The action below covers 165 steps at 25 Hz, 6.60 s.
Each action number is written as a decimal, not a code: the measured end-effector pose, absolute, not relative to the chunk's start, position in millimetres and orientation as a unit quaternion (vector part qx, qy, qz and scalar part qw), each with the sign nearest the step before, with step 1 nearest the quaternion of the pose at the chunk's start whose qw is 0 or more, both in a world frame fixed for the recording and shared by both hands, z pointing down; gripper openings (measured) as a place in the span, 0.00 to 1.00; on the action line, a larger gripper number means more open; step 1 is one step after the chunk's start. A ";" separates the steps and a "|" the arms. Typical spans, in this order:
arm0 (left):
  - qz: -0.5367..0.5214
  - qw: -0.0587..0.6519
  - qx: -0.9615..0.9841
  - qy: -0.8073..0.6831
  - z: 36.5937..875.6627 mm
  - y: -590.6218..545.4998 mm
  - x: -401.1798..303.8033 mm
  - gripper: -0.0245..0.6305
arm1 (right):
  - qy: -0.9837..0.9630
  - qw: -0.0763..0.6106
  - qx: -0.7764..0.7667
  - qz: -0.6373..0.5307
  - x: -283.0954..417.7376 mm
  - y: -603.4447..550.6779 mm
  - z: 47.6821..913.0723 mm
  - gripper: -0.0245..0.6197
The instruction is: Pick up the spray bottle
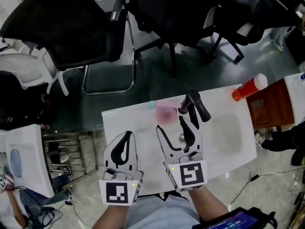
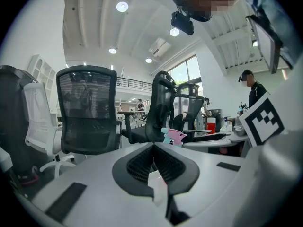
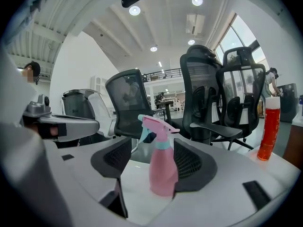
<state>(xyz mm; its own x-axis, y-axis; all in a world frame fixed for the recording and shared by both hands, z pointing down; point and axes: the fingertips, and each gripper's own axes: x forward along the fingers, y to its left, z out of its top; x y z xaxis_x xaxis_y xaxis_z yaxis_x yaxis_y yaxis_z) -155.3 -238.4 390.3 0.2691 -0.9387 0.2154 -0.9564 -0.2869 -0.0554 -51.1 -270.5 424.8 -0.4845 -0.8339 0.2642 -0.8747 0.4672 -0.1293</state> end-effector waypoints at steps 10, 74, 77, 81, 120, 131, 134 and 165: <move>0.106 0.052 0.796 -0.594 398.2 -250.0 -163.1 0.06 | -0.847 0.088 0.507 0.134 -55.4 -285.0 435.2 0.50; 0.110 0.082 0.792 -0.595 430.7 -287.4 -194.5 0.06 | -0.816 0.123 0.555 0.107 -65.9 -346.3 462.8 0.48; 0.114 0.085 0.793 -0.593 432.7 -286.6 -194.9 0.06 | -0.813 0.134 0.556 0.112 -64.9 -345.4 464.9 0.45; 0.113 0.085 0.792 -0.594 433.2 -287.6 -195.7 0.06 | -0.814 0.123 0.558 0.100 -64.8 -347.3 465.0 0.45; 0.096 0.052 0.786 -0.609 394.2 -262.7 -191.4 0.06 | -0.841 0.072 0.532 0.065 -73.4 -320.4 413.0 0.40; 0.080 0.017 0.784 -0.616 365.1 -233.1 -172.8 0.06 | -0.857 0.044 0.511 0.039 -60.8 -286.4 373.6 0.40; 0.075 0.008 0.783 -0.618 356.0 -223.2 -165.8 0.06 | -0.862 0.035 0.504 0.030 -55.9 -276.6 361.5 0.40; 0.028 -0.060 0.776 -0.627 282.7 -131.4 -118.3 0.06 | -0.868 -0.009 0.496 -0.020 -3.6 -164.7 289.8 0.40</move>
